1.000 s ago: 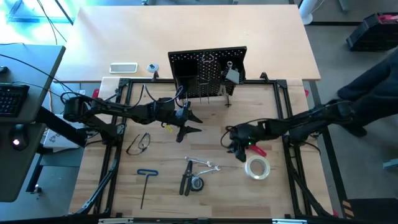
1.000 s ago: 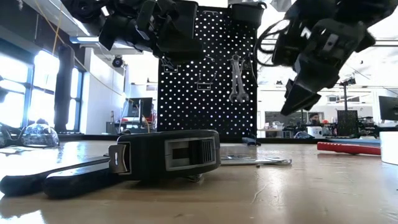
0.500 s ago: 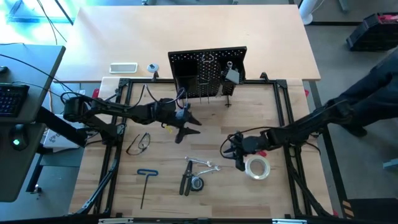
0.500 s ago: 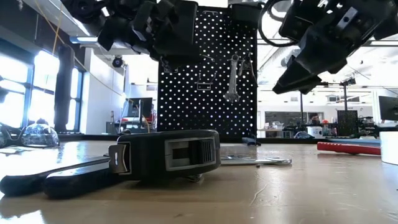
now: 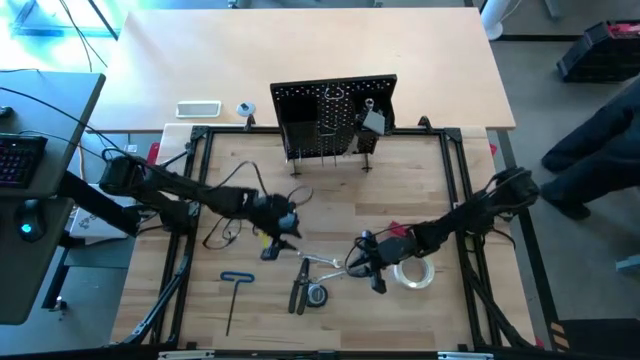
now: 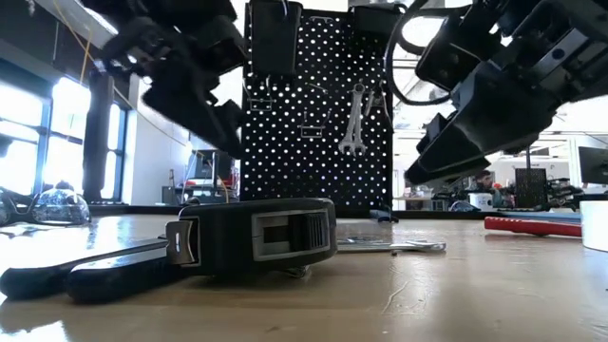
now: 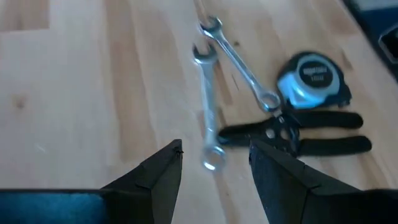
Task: Hang tools onto peg board
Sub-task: Hang the gray tape measure on the pegboard
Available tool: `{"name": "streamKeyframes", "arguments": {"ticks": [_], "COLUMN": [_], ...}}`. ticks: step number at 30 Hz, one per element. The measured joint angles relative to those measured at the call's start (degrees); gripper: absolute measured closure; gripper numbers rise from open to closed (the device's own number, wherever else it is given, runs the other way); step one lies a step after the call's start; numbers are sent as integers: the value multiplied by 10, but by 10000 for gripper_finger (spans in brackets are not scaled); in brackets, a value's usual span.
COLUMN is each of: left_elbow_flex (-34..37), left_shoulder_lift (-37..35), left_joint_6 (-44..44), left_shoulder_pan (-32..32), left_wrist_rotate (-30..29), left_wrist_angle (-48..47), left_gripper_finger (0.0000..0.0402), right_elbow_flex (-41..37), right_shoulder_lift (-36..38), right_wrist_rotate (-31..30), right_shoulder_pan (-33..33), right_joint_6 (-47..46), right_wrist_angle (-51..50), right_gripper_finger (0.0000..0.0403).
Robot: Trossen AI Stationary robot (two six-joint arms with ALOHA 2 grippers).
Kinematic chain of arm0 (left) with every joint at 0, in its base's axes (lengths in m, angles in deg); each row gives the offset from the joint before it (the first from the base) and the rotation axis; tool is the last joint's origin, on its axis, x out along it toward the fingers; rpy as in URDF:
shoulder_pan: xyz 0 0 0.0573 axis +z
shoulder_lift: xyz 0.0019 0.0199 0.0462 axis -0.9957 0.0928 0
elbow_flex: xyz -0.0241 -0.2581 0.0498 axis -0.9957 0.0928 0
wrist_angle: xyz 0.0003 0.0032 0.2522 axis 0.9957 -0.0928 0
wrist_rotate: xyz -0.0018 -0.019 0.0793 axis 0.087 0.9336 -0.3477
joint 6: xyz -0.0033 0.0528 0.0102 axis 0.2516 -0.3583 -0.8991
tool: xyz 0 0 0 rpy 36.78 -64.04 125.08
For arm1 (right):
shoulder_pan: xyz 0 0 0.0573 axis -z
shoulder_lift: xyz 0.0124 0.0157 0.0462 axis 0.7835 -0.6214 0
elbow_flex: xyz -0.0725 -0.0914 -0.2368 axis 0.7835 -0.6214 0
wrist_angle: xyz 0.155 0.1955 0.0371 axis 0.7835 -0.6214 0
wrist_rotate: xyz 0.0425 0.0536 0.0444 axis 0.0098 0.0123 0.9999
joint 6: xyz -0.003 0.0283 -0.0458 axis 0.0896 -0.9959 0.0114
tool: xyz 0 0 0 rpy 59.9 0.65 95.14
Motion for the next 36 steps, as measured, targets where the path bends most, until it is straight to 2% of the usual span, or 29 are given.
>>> {"name": "streamKeyframes", "arguments": {"ticks": [4, 10, 15, 26, 32, 36], "left_elbow_flex": [35, 107, 152, 154, 154, 143], "left_shoulder_lift": [0, 0, 11, 105, 133, 147], "left_joint_6": [50, 143, 157, 152, 152, 146], "left_shoulder_pan": [-58, -125, -162, -183, -183, -183], "left_wrist_rotate": [-64, -135, -178, -178, -192, -209], "left_wrist_angle": [42, 151, 244, 368, 431, 427], "left_gripper_finger": [222, 222, 222, 222, 222, 222], "right_elbow_flex": [0, 0, 18, 118, 157, 194], "right_shoulder_lift": [-22, -23, -23, -26, -55, -92], "right_wrist_rotate": [0, 0, 0, 1, 24, 25], "right_shoulder_pan": [0, 0, 0, 6, 13, 31], "right_joint_6": [-6, -11, 24, 112, 117, 89], "right_wrist_angle": [40, 47, 46, -66, -102, -115], "right_gripper_finger": [297, 297, 297, 297, 297, 297]}}
